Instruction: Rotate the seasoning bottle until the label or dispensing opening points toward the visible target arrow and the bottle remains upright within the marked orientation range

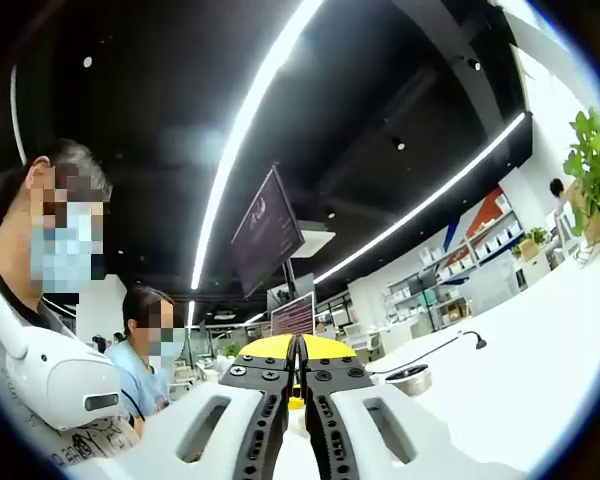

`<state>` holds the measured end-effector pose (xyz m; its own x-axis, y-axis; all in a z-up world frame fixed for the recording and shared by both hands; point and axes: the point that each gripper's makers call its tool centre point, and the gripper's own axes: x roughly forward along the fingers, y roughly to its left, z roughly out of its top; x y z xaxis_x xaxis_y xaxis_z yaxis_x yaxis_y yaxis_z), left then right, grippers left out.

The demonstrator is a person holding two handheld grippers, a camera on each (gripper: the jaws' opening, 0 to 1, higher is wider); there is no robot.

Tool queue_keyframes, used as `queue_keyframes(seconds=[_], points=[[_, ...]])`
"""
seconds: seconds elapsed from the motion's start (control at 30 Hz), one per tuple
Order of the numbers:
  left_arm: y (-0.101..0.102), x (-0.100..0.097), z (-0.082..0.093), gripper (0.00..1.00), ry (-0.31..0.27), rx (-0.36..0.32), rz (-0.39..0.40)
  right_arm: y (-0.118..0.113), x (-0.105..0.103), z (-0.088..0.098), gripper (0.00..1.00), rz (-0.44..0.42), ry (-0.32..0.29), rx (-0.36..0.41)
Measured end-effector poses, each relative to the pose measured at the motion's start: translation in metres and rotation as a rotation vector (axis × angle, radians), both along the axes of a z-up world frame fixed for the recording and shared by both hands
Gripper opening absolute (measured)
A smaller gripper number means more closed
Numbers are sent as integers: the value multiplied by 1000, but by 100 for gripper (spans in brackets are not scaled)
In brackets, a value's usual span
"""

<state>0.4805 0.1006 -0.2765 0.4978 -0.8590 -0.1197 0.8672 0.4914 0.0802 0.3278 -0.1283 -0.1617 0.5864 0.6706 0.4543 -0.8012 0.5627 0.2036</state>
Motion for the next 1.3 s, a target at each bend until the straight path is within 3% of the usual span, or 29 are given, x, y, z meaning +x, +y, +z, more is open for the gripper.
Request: queue_keyframes(seconds=[0.1, 0.37, 0.47, 0.53, 0.57, 0.6, 0.63, 0.83, 0.9, 1.0, 1.07, 1.17, 1.23, 1.27, 1.3], points=[[2, -5, -1, 33, -19, 22, -67, 3, -1, 3, 0, 3, -2, -3], [4, -9, -3, 33, -4, -22, -210, 8, -11, 8, 0, 20, -30, -5], [4, -4, -3, 33, -7, -26, -194, 11, -14, 9, 0, 26, -42, -19], [9, 1, -6, 38, 0, 3, -117, 12, -15, 10, 0, 22, -57, -39], [10, 1, -8, 45, -30, 36, -98, 11, -15, 10, 0, 18, -61, -41], [10, -1, -6, 56, -44, 35, -84, 10, -14, 10, 0, 17, -60, -38], [11, -3, -3, 59, -39, 14, -72, 8, -12, 10, 1, 23, -54, -26], [17, -7, 22, 54, -55, -84, 49, 9, -10, 6, 1, 35, -28, 5], [24, -3, 29, 51, -10, -153, 132, 10, -10, 6, 1, 35, -28, 8], [23, -5, 28, 50, 79, -238, 166, 12, -10, 6, 1, 31, -29, -6], [25, -2, 23, 50, 89, -245, 221, 12, -9, 5, 1, 26, -27, -15], [28, 4, 17, 50, 18, -178, 329, 12, -8, 4, 1, 24, -21, -8], [18, 0, 15, 49, 20, -182, 310, 12, -8, 3, 1, 19, -20, -9], [11, -4, 11, 50, 62, -194, 287, 12, -9, 4, 1, 16, -22, -12], [8, -4, 11, 51, 61, -205, 300, 12, -9, 4, 1, 15, -25, -15]])
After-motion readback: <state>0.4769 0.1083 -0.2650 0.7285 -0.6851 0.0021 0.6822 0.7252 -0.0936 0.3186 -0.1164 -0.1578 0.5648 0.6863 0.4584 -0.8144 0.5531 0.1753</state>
